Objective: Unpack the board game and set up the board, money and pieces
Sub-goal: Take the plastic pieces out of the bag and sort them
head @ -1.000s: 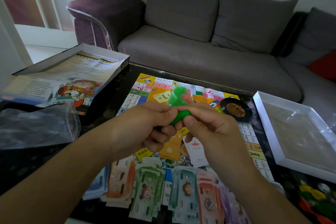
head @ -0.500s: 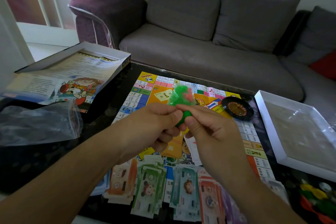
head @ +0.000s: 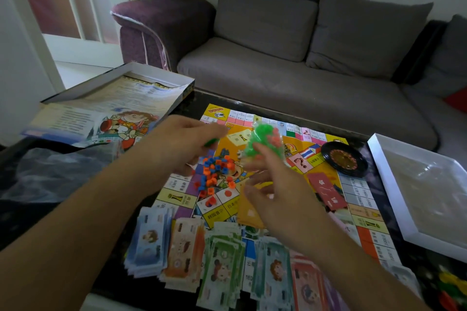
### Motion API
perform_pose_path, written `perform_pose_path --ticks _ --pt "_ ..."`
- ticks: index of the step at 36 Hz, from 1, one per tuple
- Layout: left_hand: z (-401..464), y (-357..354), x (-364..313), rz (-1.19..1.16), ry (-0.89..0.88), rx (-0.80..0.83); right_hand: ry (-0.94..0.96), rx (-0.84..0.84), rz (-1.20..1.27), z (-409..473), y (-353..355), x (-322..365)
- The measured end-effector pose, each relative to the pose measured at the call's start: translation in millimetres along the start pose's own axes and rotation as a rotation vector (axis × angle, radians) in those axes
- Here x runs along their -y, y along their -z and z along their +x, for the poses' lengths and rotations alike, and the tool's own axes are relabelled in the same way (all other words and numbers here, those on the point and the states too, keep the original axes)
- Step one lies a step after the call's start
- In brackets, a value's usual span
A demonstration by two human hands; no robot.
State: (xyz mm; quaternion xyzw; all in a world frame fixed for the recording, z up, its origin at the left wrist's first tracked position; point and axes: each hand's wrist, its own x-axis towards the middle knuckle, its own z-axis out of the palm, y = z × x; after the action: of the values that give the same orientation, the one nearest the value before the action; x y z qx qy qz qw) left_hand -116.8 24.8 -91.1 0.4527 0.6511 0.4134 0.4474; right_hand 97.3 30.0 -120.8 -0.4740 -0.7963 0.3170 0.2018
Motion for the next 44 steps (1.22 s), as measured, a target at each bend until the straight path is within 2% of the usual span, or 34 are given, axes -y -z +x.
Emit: perform_pose_path --ticks 5,10,15,25,32,37,41,44 --pt "14 21 3 0.002 0.045 -0.232 -0.077 -0.074 -0.069 36 -13 -18" --pt "23 25 3 0.064 0.033 -0.328 -0.035 -0.044 -0.161 75 -38 -19" --pt "27 21 1 0.081 0.002 -0.351 0.012 -0.053 -0.3 110 -55 -17" --pt "28 19 0 0.095 -0.028 -0.324 -0.008 -0.101 -0.357 130 -78 -14" --pt "26 20 2 0.092 -0.025 -0.301 0.008 -0.07 -0.388 135 -85 -17" --pt "25 20 6 0.085 -0.101 -0.224 0.018 -0.087 -0.401 137 -88 -14" --pt "25 21 11 0.033 -0.132 -0.099 0.015 -0.158 -0.301 126 -76 -8" --pt "21 20 11 -0.022 -0.143 -0.024 -0.034 -0.18 -0.086 105 -51 -1"
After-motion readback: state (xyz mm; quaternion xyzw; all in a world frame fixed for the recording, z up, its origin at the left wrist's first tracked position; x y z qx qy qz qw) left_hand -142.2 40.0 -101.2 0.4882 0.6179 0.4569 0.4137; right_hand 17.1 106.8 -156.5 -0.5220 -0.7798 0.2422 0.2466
